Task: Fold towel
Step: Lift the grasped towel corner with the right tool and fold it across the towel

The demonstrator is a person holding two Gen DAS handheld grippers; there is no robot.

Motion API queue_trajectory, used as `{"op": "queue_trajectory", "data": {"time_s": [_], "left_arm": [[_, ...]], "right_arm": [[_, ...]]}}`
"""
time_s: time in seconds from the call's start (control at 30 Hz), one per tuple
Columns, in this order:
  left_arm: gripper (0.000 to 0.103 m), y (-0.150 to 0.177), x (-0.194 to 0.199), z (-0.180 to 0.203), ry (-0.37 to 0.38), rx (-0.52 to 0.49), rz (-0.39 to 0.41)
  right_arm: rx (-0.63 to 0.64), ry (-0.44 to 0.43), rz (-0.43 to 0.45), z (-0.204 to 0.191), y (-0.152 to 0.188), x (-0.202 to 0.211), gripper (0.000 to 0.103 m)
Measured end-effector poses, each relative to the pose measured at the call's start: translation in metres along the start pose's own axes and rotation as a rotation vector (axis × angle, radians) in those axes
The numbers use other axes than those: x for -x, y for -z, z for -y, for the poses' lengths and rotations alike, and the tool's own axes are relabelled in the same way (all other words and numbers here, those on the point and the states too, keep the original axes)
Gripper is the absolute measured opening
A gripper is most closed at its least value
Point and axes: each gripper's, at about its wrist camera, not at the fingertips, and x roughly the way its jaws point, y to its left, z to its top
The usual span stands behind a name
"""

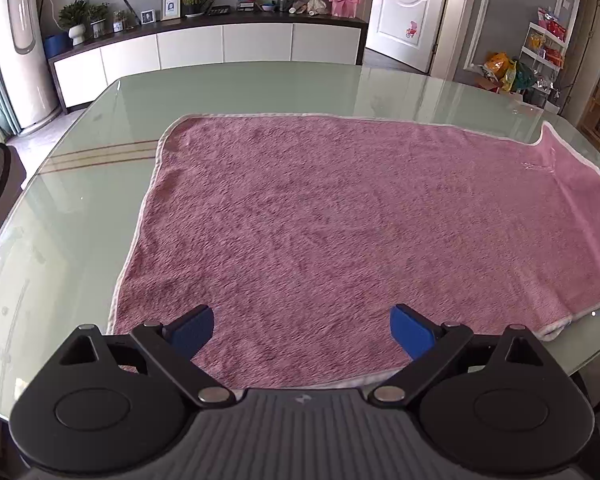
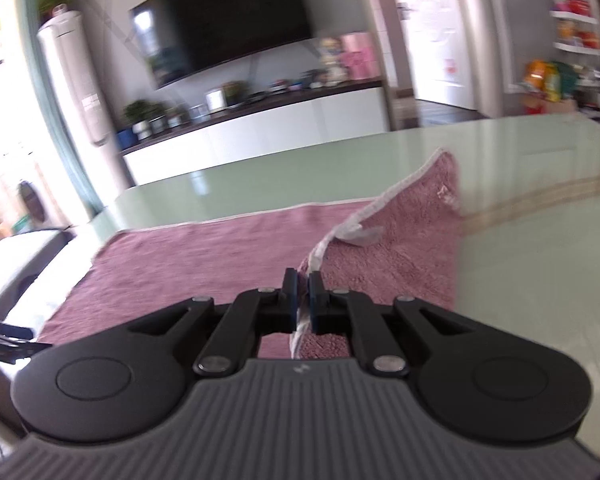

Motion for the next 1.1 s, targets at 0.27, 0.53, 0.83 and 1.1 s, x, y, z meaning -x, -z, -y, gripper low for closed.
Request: {"op": "queue_trajectory", "data": {"time_s": [0.27, 0.53, 0.83, 1.1], "left_arm": [[0.096, 0.01, 0.003, -0.025, -0.002, -0.007, -0.013], [0.096, 0.017, 0.004, -0.042, 0.053, -0.022, -0.007], [0.094, 0.021, -0.008, -0.058, 0.118, -0.029, -0.017], [0.093, 0.025, -0.009, -0.074, 0.157, -0.023, 0.008]], "right_arm": [[0.085, -0.191, -0.064, -0.078, -0.006, -0.038, 0.006], [0.173, -0.345, -0.136, -0.152, 0.003, -0.068, 0.006], [0.251, -0.475, -0.209, -0.216, 0.005, -0.098, 0.006], [0.306, -0.579, -0.302, -0.267, 0.014, -0.128, 0.006]]}}
